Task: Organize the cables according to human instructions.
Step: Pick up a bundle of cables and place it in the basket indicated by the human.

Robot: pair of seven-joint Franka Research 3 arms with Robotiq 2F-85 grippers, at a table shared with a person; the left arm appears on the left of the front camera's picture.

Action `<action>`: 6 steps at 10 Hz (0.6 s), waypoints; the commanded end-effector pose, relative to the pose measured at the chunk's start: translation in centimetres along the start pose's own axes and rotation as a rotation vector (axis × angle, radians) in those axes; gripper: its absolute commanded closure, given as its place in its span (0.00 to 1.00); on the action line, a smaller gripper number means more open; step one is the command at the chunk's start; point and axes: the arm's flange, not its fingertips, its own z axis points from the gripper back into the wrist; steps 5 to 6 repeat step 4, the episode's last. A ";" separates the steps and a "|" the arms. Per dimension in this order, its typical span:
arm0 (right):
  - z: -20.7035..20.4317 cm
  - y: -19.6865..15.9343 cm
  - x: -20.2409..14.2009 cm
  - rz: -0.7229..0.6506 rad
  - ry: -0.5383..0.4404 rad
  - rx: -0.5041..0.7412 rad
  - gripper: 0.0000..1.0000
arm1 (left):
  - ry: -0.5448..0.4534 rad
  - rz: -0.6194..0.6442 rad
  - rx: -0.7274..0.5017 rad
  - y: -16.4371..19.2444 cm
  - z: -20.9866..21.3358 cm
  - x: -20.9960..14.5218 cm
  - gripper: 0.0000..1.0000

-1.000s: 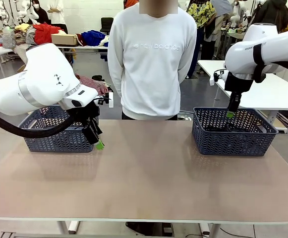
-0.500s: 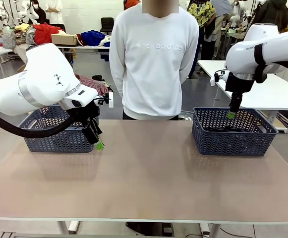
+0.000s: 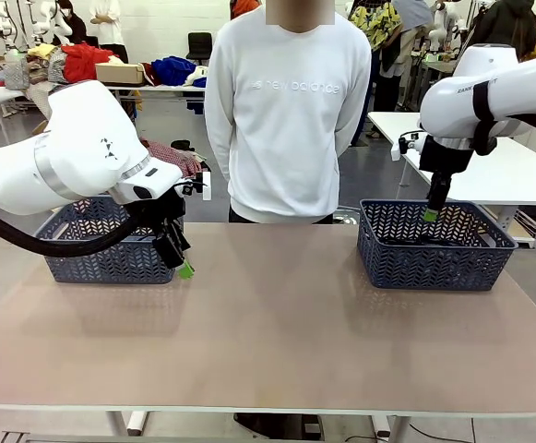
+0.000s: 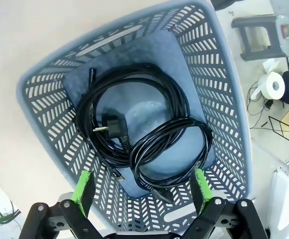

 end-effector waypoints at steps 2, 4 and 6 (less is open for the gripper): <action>0.1 -0.1 0.0 0.008 -0.003 -0.006 0.00 | 0.001 0.004 0.004 0.0 0.1 -0.1 0.00; 0.1 -0.1 0.0 0.008 -0.003 -0.006 0.00 | 0.001 0.004 0.004 0.0 0.1 -0.1 0.00; 0.1 -0.1 0.0 0.008 -0.003 -0.006 0.00 | 0.001 0.004 0.004 0.0 0.1 -0.1 0.00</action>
